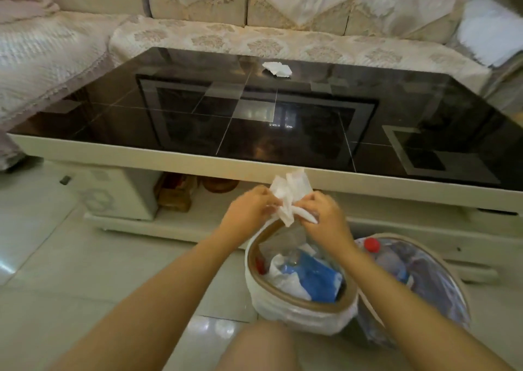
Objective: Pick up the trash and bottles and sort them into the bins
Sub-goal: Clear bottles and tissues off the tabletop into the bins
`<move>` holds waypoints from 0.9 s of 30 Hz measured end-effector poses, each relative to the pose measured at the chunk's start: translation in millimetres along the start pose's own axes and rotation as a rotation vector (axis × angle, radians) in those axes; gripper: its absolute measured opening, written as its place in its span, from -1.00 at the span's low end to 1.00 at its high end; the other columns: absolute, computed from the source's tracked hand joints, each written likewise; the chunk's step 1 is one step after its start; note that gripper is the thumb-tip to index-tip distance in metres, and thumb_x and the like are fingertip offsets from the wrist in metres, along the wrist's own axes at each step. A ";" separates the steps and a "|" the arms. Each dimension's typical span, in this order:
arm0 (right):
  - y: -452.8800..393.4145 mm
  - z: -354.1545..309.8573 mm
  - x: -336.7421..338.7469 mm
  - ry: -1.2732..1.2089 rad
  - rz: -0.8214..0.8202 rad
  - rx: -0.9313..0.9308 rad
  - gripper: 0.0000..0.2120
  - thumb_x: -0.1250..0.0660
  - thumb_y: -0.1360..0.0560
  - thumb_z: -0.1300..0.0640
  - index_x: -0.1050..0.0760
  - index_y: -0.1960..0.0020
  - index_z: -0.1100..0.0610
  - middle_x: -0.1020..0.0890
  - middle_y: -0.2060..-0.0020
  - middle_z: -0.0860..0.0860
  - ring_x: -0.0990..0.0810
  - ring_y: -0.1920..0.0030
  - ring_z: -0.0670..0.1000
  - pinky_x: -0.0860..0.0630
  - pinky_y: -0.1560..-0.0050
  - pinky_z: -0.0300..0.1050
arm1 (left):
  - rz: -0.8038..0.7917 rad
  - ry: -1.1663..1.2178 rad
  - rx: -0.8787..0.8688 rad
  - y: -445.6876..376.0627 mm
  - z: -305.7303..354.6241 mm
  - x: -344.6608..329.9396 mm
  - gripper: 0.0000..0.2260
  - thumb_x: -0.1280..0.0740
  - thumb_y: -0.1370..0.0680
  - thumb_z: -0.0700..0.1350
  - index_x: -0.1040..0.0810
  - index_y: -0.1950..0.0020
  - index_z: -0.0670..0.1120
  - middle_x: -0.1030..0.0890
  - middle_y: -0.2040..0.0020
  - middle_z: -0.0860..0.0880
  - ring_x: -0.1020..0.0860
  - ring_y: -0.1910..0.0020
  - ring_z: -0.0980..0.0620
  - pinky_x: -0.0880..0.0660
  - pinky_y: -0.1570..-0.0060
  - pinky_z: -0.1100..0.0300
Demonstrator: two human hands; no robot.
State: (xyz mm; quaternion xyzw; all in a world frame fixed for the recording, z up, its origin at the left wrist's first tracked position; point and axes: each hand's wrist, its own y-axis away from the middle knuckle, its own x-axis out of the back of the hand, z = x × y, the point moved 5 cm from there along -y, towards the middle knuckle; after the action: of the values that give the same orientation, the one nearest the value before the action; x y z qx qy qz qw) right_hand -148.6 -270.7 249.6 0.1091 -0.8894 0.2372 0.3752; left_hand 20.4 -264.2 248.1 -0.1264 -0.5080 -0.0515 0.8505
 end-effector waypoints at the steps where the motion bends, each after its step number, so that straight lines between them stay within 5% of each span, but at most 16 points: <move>1: 18.2 7.8 -1.0 0.034 -0.005 -0.007 -0.90 -0.39 -0.47 0.15 -0.63 0.04 0.01 -0.55 0.13 -0.05 -0.51 0.10 0.03 -0.47 0.13 -0.10 | -0.047 -0.040 0.008 12.3 4.2 -19.3 -0.76 -0.34 -0.54 -0.05 -0.58 -0.20 0.08 -0.51 -0.19 0.02 -0.53 -0.10 -0.01 -0.48 -0.13 0.11; 4: 60.4 30.2 -14.7 0.176 -0.113 -0.077 -0.79 -0.32 -0.50 0.04 -0.57 -0.13 -0.02 -0.56 -0.05 -0.03 -0.52 -0.10 0.10 -0.44 -0.10 0.00 | -0.230 -0.134 0.034 39.4 9.6 -69.6 -0.68 -0.22 -0.59 0.01 -0.43 -0.35 0.09 -0.40 -0.36 0.01 -0.41 -0.30 -0.07 -0.35 -0.29 0.02; 6: 86.0 52.7 -33.1 0.302 -0.387 -0.285 -0.47 -0.14 -0.53 -0.26 -0.32 -0.41 -0.03 -0.38 -0.37 -0.01 -0.32 -0.38 0.12 -0.22 -0.37 0.08 | -0.417 -0.280 0.052 54.4 13.3 -96.7 -0.59 -0.07 -0.63 0.10 -0.22 -0.48 0.09 -0.20 -0.51 -0.03 -0.12 -0.49 -0.13 -0.09 -0.42 -0.14; 8: 112.0 68.5 -49.4 0.362 -0.617 -0.384 -0.25 0.15 -0.44 -0.48 -0.16 -0.48 -0.08 -0.23 -0.47 -0.03 -0.21 -0.44 0.08 -0.10 -0.43 0.09 | -0.592 -0.424 0.071 66.4 15.9 -113.4 -0.59 0.08 -0.65 0.12 -0.15 -0.50 0.11 -0.05 -0.55 -0.06 0.08 -0.53 -0.14 0.09 -0.40 -0.27; 11: 127.2 63.8 -54.0 0.366 -0.685 -0.311 -0.47 0.09 -0.56 -0.31 -0.29 -0.40 -0.10 -0.34 -0.42 -0.06 -0.30 -0.38 0.01 -0.08 -0.39 0.03 | -0.722 -0.578 0.018 74.3 24.1 -118.8 -0.61 0.08 -0.66 0.10 -0.33 -0.41 0.07 -0.22 -0.48 -0.12 -0.08 -0.48 -0.21 0.02 -0.38 -0.27; 15: 98.3 41.2 -31.4 0.451 -0.473 -0.202 -0.71 -0.13 -0.59 -0.05 -0.47 -0.23 -0.01 -0.55 -0.18 -0.03 -0.45 -0.23 0.05 -0.26 -0.26 0.05 | -0.417 -0.388 0.108 57.2 36.4 -82.3 -0.65 -0.03 -0.64 0.12 -0.49 -0.25 0.04 -0.46 -0.31 -0.03 -0.35 -0.34 -0.06 -0.16 -0.33 -0.07; 19: 45.7 -2.5 7.5 0.574 -0.001 0.180 -0.83 -0.23 -0.48 0.03 -0.58 0.06 0.02 -0.64 0.06 -0.06 -0.59 0.00 0.01 -0.38 -0.24 0.09 | 0.192 -0.393 -0.174 21.6 56.7 -6.4 -0.79 -0.14 -0.60 0.06 -0.51 -0.12 0.04 -0.56 -0.12 0.06 -0.48 -0.12 0.05 -0.33 -0.09 0.18; 22: -4.0 -36.9 34.8 0.506 0.202 0.301 -0.79 -0.21 -0.49 0.04 -0.59 0.02 0.06 -0.64 0.06 -0.01 -0.58 0.03 0.01 -0.44 -0.14 0.00 | 0.478 -0.368 -0.266 -11.4 60.1 47.2 -0.76 -0.18 -0.58 0.01 -0.53 -0.19 0.02 -0.57 -0.14 0.06 -0.50 -0.14 0.07 -0.39 -0.07 0.18; 24: -42.8 -46.1 45.9 0.531 0.248 0.265 -0.75 -0.23 -0.50 0.05 -0.59 -0.09 0.07 -0.62 -0.05 0.01 -0.55 -0.09 0.03 -0.44 -0.18 0.01 | 0.526 -0.350 -0.151 -43.8 50.7 70.4 -0.69 -0.17 -0.59 0.01 -0.46 -0.31 0.01 -0.52 -0.26 0.04 -0.45 -0.27 0.04 -0.38 -0.17 0.10; 27: -99.2 -32.5 43.3 0.571 0.177 0.137 -0.67 -0.27 -0.52 0.03 -0.50 -0.27 0.03 -0.53 -0.25 0.04 -0.44 -0.30 0.06 -0.34 -0.31 0.10 | 0.394 -0.303 0.105 -95.1 16.9 71.2 -0.53 -0.09 -0.62 0.11 -0.18 -0.50 0.00 -0.28 -0.48 0.01 -0.19 -0.48 0.01 -0.23 -0.40 -0.01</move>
State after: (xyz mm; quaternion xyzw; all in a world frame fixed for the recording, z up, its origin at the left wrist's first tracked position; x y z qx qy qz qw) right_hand -121.8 -340.7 334.1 -0.0149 -0.7361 0.3497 0.5793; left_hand 19.5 -348.3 333.7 -0.1850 -0.5972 0.1612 0.7636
